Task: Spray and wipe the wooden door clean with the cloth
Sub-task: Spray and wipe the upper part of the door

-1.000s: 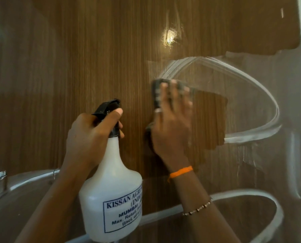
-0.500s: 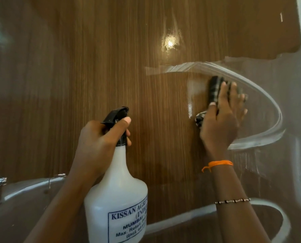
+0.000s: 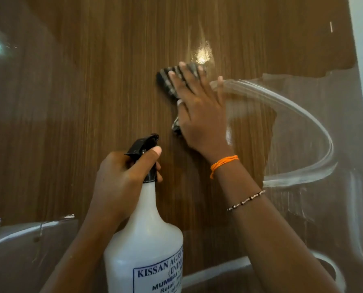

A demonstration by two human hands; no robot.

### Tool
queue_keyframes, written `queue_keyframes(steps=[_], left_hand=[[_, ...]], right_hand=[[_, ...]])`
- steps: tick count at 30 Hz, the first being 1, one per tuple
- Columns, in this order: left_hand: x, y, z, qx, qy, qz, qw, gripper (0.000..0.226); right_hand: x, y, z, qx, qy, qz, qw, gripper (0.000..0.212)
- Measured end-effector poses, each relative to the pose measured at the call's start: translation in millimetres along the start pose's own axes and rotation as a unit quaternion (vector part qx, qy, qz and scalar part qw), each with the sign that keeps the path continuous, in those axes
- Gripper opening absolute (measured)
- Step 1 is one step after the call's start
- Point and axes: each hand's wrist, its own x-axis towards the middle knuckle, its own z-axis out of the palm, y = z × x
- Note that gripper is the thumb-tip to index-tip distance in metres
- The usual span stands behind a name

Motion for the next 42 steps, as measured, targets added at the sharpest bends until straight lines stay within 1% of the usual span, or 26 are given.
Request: queue_keyframes(steps=[5, 8, 10, 12, 14, 17, 19, 22, 25, 27, 31, 36, 39, 40, 42], left_hand=[[1, 5, 28, 0.028, -0.006, 0.008, 1.0, 0.054], [1, 8, 44, 0.033, -0.005, 0.004, 0.999, 0.048], [0, 9, 54, 0.041, 0.0, 0.005, 0.999, 0.044], [-3, 10, 63, 0.062, 0.008, 0.009, 0.998, 0.045], [-7, 11, 71, 0.074, 0.015, 0.009, 0.997, 0.051], [-15, 8, 80, 0.094, 0.025, 0.013, 0.995, 0.065], [-21, 6, 85, 0.114, 0.033, 0.013, 0.993, 0.07], [-28, 3, 84, 0.11, 0.041, -0.001, 0.993, 0.066], [-32, 2, 76, 0.095, 0.048, -0.006, 0.994, 0.06], [-34, 3, 70, 0.103, 0.054, -0.002, 0.993, 0.059], [-36, 3, 61, 0.092, 0.069, -0.001, 0.993, 0.055], [-38, 3, 52, 0.077, 0.066, 0.011, 0.995, 0.048], [-38, 4, 53, 0.074, 0.046, 0.008, 0.996, 0.048], [-39, 3, 55, 0.068, 0.037, 0.003, 0.997, 0.05], [-41, 3, 59, 0.06, 0.019, -0.006, 0.998, 0.052]], right_hand=[[0, 83, -31, -0.023, 0.006, 0.118, 0.993, 0.058], [-5, 129, -49, -0.012, 0.025, 0.19, 0.981, 0.057], [-12, 147, -56, 0.002, 0.029, 0.208, 0.978, 0.054], [-24, 154, -59, 0.013, 0.022, 0.187, 0.982, 0.054], [-43, 154, -61, 0.015, 0.015, 0.161, 0.987, 0.056], [-92, 145, -60, 0.029, 0.03, 0.142, 0.989, 0.056], [-130, 137, -60, 0.045, 0.024, 0.136, 0.989, 0.055], [-163, 130, -59, 0.046, 0.026, 0.137, 0.989, 0.054], [-156, 119, -58, 0.083, 0.045, 0.16, 0.983, 0.052], [-148, 105, -54, 0.088, 0.043, 0.156, 0.983, 0.051], [-145, 66, -40, 0.048, 0.006, 0.087, 0.995, 0.053], [-165, 20, -28, 0.058, -0.037, -0.025, 0.997, 0.053], [-181, 34, -35, 0.009, -0.062, -0.075, 0.995, 0.056], [-185, 45, -39, -0.005, -0.061, -0.073, 0.995, 0.056], [-191, 70, -48, -0.02, -0.047, -0.03, 0.998, 0.056]])
